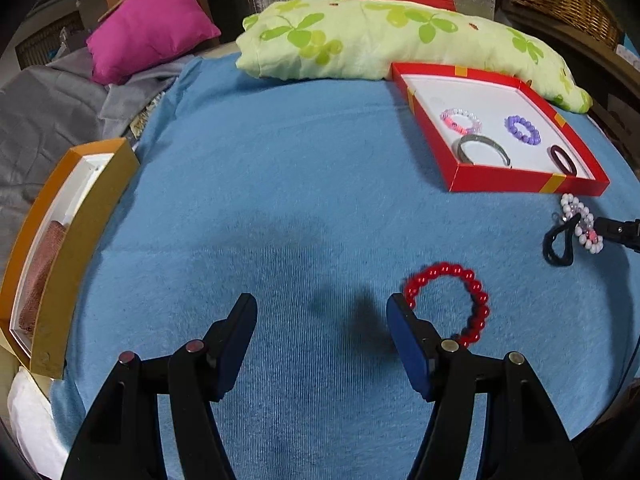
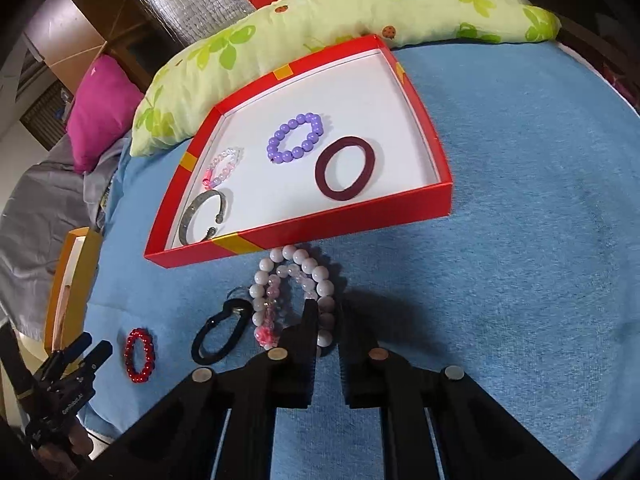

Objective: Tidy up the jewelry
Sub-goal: 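Grasp the red bead bracelet with the left tool while the right tool grasps the white bead bracelet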

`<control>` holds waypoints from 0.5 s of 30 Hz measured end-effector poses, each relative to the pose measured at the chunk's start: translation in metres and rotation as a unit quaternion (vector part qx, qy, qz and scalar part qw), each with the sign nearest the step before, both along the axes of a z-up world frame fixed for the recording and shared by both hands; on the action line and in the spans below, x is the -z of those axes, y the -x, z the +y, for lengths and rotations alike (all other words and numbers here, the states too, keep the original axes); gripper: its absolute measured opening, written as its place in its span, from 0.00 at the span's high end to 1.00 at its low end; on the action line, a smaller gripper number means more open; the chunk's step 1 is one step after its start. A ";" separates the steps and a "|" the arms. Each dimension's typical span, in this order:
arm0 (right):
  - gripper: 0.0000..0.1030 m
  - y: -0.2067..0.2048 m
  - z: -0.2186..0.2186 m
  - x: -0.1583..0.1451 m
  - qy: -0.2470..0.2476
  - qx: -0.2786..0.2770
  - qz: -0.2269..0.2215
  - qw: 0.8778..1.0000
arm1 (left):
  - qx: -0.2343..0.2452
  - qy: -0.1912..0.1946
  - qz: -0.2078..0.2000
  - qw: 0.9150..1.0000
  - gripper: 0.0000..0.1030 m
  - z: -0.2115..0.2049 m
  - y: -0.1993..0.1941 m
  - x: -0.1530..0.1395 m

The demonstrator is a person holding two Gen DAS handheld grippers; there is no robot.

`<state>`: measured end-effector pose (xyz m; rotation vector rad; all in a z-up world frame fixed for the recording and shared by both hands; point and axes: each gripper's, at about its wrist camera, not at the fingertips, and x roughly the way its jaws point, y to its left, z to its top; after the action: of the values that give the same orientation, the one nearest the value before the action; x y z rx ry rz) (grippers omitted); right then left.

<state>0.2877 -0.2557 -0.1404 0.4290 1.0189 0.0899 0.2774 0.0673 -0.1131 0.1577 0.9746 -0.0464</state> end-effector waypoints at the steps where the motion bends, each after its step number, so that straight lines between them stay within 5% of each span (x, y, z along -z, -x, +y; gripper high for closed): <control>1: 0.90 0.001 -0.001 0.000 -0.002 0.000 0.000 1.000 | 0.000 0.002 0.004 1.000 0.34 0.000 -0.001 0.002; 15: 0.90 0.024 -0.037 -0.041 -0.025 0.053 -0.081 0.995 | 0.037 0.046 0.037 0.998 0.34 -0.020 -0.004 0.016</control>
<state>0.2636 -0.2929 -0.0989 0.5123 0.8333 0.0542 0.2819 0.0473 -0.1288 0.1070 1.0383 -0.1660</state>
